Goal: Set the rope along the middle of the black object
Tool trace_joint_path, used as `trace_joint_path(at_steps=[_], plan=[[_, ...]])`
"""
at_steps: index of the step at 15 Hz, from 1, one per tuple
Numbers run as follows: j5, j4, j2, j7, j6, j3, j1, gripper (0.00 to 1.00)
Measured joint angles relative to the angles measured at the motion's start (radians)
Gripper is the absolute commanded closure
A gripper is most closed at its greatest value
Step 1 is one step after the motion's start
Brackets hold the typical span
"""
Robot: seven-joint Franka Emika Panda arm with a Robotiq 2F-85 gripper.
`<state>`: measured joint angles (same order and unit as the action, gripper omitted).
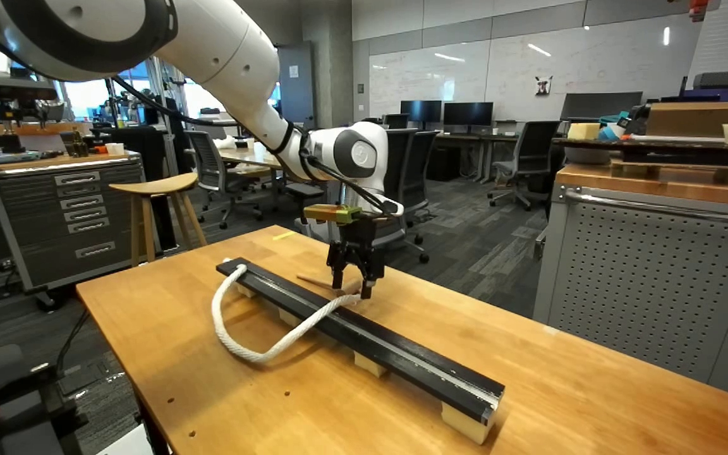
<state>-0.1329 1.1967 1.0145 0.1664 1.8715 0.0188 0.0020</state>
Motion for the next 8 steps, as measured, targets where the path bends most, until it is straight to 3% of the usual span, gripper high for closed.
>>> trace_joint_path(at_steps=[2, 6, 7, 8], plan=[[0.013, -0.013, -0.005, 0.000, 0.000, 0.000, -0.011, 0.35], [0.025, -0.027, -0.009, 0.000, 0.000, 0.000, -0.017, 0.68], [0.026, -0.027, -0.009, 0.000, 0.000, 0.000, -0.017, 0.53], [0.026, -0.027, -0.009, 0.000, -0.001, 0.000, -0.017, 0.30]])
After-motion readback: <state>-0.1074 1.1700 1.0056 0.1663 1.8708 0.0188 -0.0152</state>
